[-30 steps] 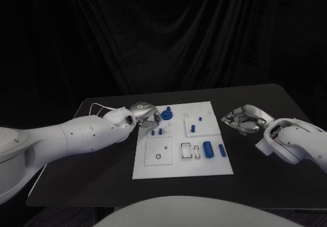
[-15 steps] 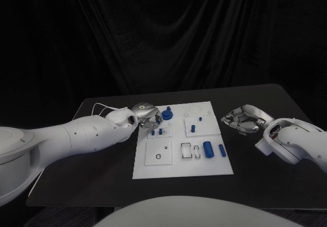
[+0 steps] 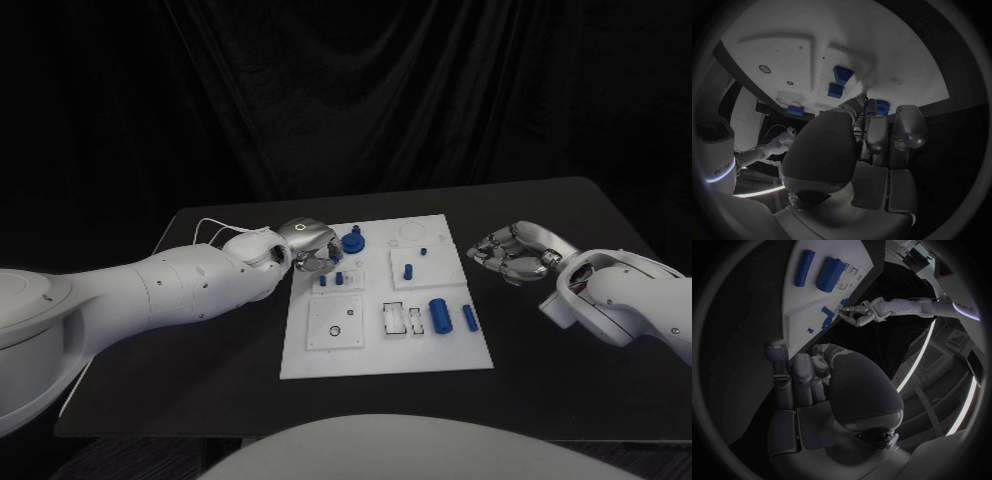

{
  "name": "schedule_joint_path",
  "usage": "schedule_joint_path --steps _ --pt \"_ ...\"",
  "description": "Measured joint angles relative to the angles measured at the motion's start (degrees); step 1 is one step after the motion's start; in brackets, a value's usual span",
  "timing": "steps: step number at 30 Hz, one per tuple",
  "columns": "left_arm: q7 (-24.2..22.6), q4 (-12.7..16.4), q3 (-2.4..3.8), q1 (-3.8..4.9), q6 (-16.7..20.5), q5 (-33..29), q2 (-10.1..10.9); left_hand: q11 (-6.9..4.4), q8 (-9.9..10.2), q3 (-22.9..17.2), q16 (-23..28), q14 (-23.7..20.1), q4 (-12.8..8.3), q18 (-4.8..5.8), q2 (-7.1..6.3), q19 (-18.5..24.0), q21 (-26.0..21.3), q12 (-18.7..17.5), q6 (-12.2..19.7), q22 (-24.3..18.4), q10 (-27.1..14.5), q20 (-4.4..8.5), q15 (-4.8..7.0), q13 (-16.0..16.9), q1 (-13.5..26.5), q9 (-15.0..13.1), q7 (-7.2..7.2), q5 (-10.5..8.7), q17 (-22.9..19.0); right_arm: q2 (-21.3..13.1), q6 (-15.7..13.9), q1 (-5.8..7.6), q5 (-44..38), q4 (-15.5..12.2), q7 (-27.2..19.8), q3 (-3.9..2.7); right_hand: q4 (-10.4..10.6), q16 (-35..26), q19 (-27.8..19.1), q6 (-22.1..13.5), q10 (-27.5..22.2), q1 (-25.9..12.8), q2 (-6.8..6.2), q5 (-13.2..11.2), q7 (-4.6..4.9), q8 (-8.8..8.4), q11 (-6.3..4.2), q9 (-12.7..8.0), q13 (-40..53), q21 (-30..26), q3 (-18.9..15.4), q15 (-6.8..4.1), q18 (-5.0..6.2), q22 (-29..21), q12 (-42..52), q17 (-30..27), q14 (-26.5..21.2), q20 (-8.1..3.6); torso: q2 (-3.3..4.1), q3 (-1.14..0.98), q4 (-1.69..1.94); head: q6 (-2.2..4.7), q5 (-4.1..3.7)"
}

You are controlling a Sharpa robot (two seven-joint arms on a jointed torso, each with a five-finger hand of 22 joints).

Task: Assemble the parts on the task board

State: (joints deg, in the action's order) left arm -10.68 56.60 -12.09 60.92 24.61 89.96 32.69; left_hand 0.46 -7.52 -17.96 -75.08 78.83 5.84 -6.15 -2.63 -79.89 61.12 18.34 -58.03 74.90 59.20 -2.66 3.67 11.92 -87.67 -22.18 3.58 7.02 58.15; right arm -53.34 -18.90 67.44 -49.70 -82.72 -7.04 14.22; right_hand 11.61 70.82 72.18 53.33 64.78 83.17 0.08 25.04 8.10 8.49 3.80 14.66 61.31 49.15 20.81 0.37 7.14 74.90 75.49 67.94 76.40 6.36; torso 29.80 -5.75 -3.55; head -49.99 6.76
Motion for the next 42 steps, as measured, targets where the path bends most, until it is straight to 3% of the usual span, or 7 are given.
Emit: schedule_joint_path --steps 35,38,42 --pt "0.4 0.32 0.07 -0.22 -0.9 -0.11 0.27 0.2 0.13 0.0 0.67 -0.44 0.0 0.0 -0.15 0.32 -0.48 -0.54 0.02 0.04 0.18 -0.32 -0.44 0.06 0.15 0.16 0.0 -0.02 -1.12 0.16 0.41 -0.01 0.0 0.05 0.28 0.0 -0.16 0.0 0.0 0.0 -0.12 0.0 0.0 0.0 0.0 0.24 -0.12 0.03 -0.12 -0.4 0.16 -0.14 0.0 0.03 0.0 -0.08 -0.14 0.0 0.03 0.02 0.02 0.0 -0.12" --pt "0.53 0.19 0.07 -0.23 -1.09 -0.12 0.19 0.51 0.27 0.0 1.12 -0.73 0.0 0.0 -0.34 0.55 -1.12 -1.17 1.04 0.04 -0.14 -0.52 -0.72 0.07 0.34 0.18 0.17 -0.02 -1.58 0.16 0.44 -0.01 0.0 0.05 0.31 0.0 -0.16 0.0 0.0 0.0 -0.2 0.0 0.0 0.0 0.0 0.24 -0.2 0.03 -0.14 -0.4 0.16 -0.2 0.0 0.03 0.0 -0.1 -0.2 0.0 0.03 0.03 0.02 0.0 -0.1" --pt "1.04 0.06 -0.01 -0.36 -1.74 -0.12 0.13 1.26 2.68 -0.01 2.02 -1.44 0.03 -0.01 -1.15 1.51 -2.84 -2.8 4.59 0.04 -1.81 -0.87 -0.99 -0.04 1.16 1.21 -0.89 -0.58 -2.78 0.16 0.48 -0.02 0.0 0.05 0.33 0.0 -0.16 0.0 0.0 0.0 -0.2 0.0 0.0 0.0 0.0 0.23 -0.2 0.03 -0.14 -0.41 0.16 -0.2 0.0 0.03 0.0 -0.1 -0.2 0.0 0.03 0.03 0.02 0.0 -0.07"
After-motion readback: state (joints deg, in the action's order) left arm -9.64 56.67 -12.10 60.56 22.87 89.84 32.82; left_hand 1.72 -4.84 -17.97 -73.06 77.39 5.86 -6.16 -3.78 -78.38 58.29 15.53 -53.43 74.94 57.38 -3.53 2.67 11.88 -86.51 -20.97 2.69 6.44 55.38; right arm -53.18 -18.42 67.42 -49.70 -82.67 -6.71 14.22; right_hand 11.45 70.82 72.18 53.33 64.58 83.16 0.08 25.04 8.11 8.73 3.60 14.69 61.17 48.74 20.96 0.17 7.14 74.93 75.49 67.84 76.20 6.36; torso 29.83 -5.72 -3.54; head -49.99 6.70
